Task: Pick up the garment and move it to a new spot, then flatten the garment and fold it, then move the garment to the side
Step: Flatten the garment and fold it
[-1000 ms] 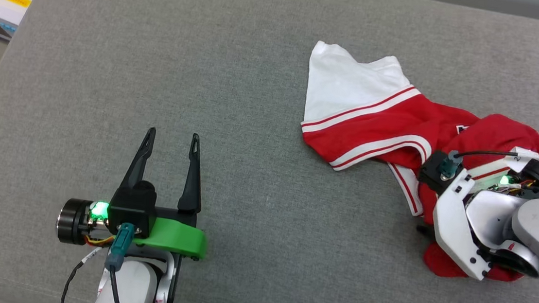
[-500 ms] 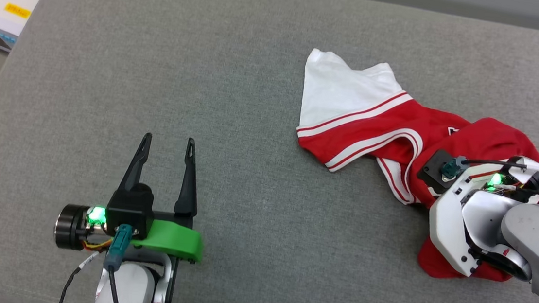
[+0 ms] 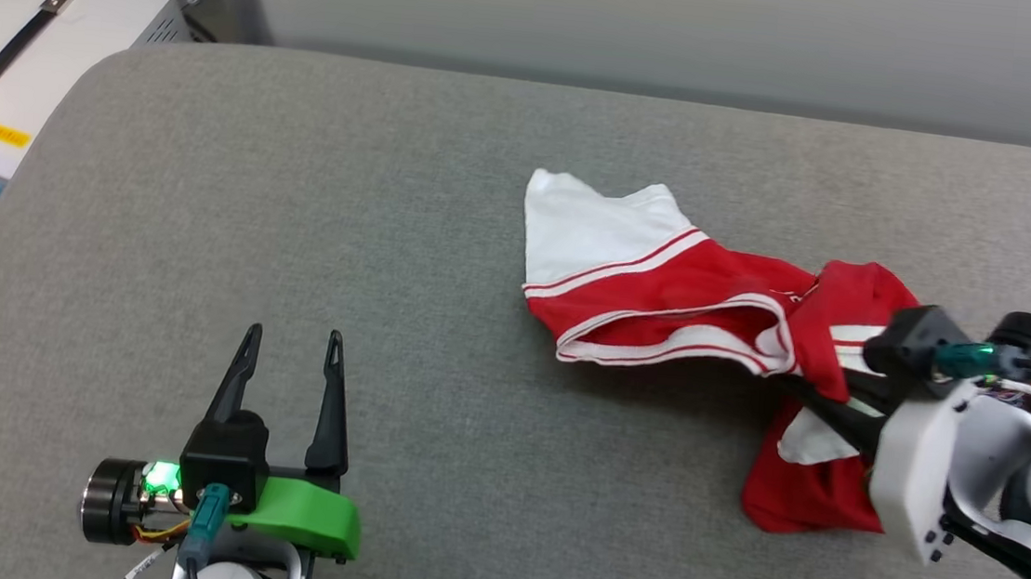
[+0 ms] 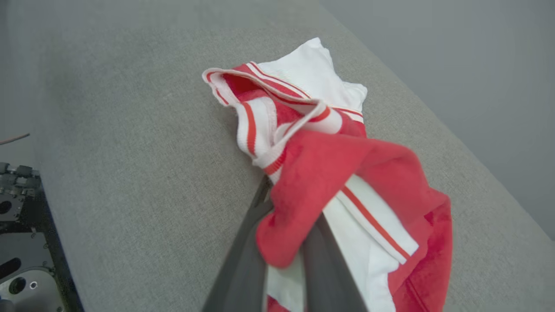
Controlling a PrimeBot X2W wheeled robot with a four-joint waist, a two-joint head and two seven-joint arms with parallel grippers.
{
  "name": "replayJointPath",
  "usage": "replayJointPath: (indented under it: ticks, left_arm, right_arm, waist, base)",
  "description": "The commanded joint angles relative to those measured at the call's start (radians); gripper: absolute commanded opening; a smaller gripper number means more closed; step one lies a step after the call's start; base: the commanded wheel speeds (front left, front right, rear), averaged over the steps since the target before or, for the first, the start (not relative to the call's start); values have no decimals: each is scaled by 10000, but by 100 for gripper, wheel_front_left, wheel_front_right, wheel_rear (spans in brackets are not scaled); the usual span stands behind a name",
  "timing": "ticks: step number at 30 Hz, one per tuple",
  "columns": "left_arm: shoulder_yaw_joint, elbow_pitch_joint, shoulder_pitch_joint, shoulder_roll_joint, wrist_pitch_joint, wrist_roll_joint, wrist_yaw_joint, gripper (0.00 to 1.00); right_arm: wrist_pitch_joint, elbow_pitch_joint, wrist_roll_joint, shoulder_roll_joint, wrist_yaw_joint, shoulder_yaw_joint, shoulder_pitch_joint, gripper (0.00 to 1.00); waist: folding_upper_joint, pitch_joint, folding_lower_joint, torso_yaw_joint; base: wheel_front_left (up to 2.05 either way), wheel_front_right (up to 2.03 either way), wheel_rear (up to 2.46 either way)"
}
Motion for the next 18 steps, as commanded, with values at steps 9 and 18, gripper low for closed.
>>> replayJointPath:
  ticks: [9,18]
  left_arm:
    - [156,-130,470,123,-57,115,-14,100]
    - [86,-168,349,90,-57,151,-46,100]
  right_arm:
    - [828,-2091,-1032,-97,-9,-4547,3368,0]
    - [2174,-3575,-1993,902,-9,-7636,5602,0]
  waist:
    - [0,-549,0,-821]
    - [0,-333,0,-1052]
  base:
    - [0,0,0]
    - [0,0,0]
